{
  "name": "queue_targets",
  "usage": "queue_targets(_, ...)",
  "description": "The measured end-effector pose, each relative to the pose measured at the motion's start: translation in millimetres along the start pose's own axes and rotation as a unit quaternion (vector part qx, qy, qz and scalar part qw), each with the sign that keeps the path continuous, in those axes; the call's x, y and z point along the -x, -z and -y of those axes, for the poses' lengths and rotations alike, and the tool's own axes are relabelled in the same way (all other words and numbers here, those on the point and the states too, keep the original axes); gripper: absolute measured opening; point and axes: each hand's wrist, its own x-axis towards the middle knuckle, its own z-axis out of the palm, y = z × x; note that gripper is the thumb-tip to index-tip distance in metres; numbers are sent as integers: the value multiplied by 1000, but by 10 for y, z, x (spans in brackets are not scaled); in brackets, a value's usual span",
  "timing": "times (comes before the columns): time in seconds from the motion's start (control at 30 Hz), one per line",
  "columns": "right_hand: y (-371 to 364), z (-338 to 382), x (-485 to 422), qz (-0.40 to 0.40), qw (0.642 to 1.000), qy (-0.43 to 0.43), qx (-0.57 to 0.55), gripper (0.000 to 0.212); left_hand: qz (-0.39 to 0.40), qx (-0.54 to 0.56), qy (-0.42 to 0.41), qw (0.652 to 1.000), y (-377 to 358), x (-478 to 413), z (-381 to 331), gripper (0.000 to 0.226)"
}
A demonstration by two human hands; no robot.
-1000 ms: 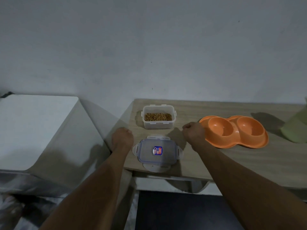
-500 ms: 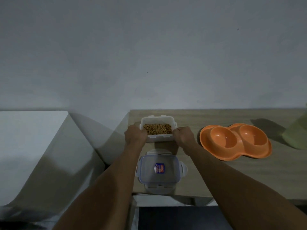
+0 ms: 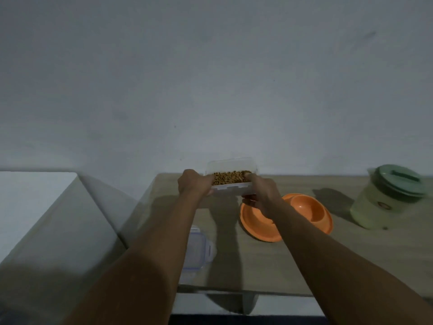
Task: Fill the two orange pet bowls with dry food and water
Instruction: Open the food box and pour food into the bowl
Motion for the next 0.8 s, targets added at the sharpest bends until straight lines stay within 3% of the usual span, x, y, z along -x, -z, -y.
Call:
queue_targets(0.2,817,216,3,72,992,-25,-101,36,14,81,-6,997,-699,509,-224,12)
queue_targets(0.37,1276,171,62,97,987,-38,-120,38,9,111,20,994,-1075,775,-134,12)
queue_targets(0.47,1442,117,62,113,985,-48,-121,51,15,120,28,992,-1178,859,-99,14)
queue_targets(0.67,1531,12,36,90,987,-32,-131,48,58,108,31,992,-1270,767,3,6)
queue_targets(0.8,1509,-63,25,72,987,-25,-140,51,75,91,42,992,-1312,697,118,14)
